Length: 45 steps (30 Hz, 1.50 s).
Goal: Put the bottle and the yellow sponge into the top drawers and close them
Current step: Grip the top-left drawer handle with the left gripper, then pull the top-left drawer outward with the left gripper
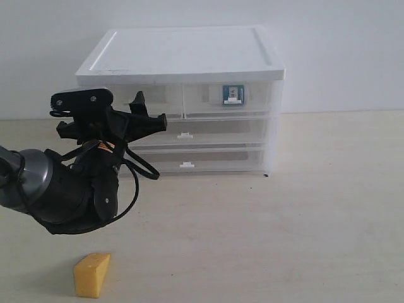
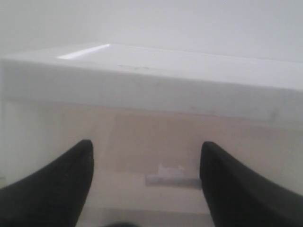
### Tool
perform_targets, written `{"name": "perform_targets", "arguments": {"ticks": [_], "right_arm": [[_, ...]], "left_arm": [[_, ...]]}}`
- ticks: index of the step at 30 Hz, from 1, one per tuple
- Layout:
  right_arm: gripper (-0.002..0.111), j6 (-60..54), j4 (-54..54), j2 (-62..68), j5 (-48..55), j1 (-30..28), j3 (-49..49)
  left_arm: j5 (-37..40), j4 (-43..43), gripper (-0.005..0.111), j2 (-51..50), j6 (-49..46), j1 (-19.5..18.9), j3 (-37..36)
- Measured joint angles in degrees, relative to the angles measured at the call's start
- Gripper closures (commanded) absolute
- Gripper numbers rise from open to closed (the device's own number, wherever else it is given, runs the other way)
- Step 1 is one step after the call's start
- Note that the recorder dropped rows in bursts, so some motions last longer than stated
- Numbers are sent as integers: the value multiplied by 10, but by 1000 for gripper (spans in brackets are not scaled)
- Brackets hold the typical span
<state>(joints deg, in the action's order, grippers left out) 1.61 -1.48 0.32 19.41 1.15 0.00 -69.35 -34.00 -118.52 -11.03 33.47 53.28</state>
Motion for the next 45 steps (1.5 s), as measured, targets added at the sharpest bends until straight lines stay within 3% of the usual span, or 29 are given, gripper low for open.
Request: {"name": "perform_targets", "arguments": {"ticks": [2, 5, 7, 8, 9, 20, 32, 45], "right_arm": [[108, 0, 0, 0, 0, 0, 0], [108, 0, 0, 0, 0, 0, 0], [108, 0, 0, 0, 0, 0, 0], [108, 0, 0, 0, 0, 0, 0], [108, 0, 0, 0, 0, 0, 0], [108, 0, 0, 0, 0, 0, 0], [108, 0, -1, 0, 0, 0, 0], [108, 0, -1, 0, 0, 0, 0]], "left_arm": [[0, 4, 49, 0, 0, 0, 0], [0, 9, 60, 0, 0, 0, 0], [1, 13, 77, 0, 0, 0, 0], [4, 18, 96, 0, 0, 0, 0], [10, 29, 102, 0, 0, 0, 0], [13, 33, 103, 9, -3, 0, -14], [58, -42, 103, 95, -56, 53, -93], [-21, -94, 103, 105, -57, 121, -166]]}}
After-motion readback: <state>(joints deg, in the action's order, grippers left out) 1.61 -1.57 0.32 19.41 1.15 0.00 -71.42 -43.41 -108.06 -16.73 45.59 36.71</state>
